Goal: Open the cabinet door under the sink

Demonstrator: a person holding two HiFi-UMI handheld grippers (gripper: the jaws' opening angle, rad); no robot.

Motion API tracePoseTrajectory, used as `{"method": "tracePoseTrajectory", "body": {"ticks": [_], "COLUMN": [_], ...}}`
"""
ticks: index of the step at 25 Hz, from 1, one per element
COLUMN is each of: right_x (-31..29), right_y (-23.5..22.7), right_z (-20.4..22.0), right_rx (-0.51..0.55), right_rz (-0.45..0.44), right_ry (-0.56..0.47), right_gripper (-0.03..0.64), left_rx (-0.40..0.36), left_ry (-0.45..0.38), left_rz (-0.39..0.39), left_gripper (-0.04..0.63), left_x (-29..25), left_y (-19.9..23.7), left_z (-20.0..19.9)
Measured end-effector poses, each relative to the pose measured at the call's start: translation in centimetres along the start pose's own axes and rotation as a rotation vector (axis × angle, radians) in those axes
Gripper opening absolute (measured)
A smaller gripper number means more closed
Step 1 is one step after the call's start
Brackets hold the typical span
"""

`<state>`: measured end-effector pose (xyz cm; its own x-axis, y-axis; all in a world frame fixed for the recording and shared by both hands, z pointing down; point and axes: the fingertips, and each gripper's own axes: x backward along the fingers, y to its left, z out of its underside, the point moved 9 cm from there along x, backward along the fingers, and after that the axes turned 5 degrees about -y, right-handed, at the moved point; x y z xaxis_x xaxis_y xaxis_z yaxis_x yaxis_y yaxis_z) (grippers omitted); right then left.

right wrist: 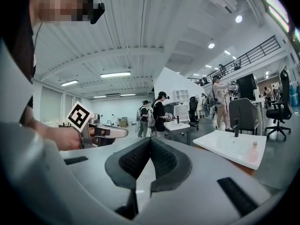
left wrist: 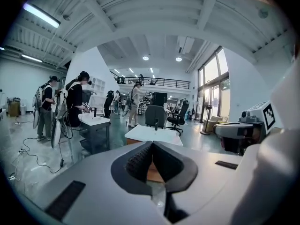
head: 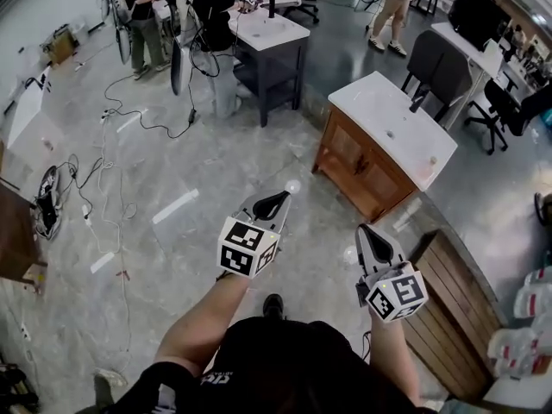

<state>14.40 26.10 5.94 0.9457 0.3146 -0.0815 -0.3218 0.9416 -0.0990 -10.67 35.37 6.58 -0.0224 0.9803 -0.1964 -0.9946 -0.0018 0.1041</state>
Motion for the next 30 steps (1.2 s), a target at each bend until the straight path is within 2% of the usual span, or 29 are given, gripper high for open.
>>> {"method": "tracePoseTrajectory", "body": {"ticks": [5, 10, 19, 25, 30], "right_x": [-3.2, -5.6, -10.6, -14.2, -15.0], "right_y": [-1.9, -6.0, -18.4, -28.3, -33.8], "right_z": [0.2, 0.2, 1.9, 0.5, 0.0], "right_rx": [-0.018, -0.056, -0.122, -0.153, -0.17], "right_rz": [0.025, 0.049, 0.085, 0.098, 0.137], "right_ry": [0.012, 0.012, -0.009, -0.03, -0.033], "right_gripper": [0.014, 0.014, 0.014, 0.014, 0.014], "left_rx": [0.005, -0.007, -0.05, -0.107, -0.114], "left_ry": [0.024, 0.066, 0.128, 0.151, 0.189], "left_rz": [0.032, 0.051, 0.079, 0.118, 0.172], "left_gripper": [0.018, 0.018, 0.018, 0.018, 0.018], "left_x": [-3.4, -8.2, -21.8, -32.9, -40.1], "left_y": [2.4, 3.5, 4.3, 3.5, 2.2], "left_z": [-0.2, -1.1, -2.2, -5.8, -6.4]}}
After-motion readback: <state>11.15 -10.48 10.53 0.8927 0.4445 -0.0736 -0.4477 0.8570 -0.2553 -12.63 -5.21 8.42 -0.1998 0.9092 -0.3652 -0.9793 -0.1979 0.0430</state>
